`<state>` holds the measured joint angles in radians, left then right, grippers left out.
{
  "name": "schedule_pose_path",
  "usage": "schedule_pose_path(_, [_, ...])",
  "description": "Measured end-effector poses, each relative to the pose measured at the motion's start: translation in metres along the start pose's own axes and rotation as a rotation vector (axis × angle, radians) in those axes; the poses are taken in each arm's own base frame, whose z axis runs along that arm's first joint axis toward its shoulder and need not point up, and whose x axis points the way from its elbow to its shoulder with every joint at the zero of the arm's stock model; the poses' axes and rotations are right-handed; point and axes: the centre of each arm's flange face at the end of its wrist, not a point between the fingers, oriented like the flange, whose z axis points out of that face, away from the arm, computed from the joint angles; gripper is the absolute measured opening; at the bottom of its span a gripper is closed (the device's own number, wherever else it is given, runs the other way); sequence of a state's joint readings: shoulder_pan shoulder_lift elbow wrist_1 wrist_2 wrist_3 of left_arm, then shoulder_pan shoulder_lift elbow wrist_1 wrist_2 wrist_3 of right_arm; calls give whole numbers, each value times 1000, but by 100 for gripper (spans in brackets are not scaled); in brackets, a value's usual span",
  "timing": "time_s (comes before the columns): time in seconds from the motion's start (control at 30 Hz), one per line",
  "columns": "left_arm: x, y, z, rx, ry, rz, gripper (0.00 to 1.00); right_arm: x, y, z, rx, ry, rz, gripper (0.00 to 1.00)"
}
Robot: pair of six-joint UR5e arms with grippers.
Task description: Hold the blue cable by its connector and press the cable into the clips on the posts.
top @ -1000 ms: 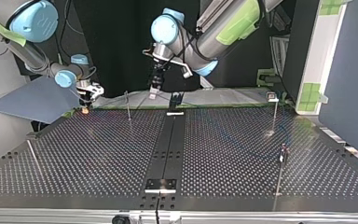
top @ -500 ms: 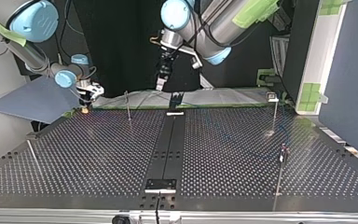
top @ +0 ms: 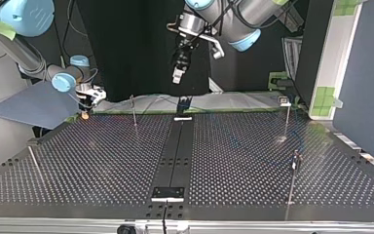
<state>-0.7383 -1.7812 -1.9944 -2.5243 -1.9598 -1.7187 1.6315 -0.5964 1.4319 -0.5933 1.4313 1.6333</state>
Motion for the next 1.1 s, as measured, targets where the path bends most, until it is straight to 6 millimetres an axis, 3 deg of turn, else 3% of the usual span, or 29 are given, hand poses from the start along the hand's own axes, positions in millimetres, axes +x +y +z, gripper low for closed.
schedule_pose_path(0.27, [-12,10,-29,7,-51,-26,100,21,-21,-27,4,0,20,0])
schedule_pose_path(0.53, [-22,24,-49,7,-113,-63,100,59,-64,-45,39,19,25,0])
schedule_pose_path(0.73, [7,32,-59,13,-85,-56,100,89,-91,-60,43,32,16,0])
schedule_pose_path(1.1, [76,47,-85,21,13,-45,100,145,-105,-86,55,88,42,0])
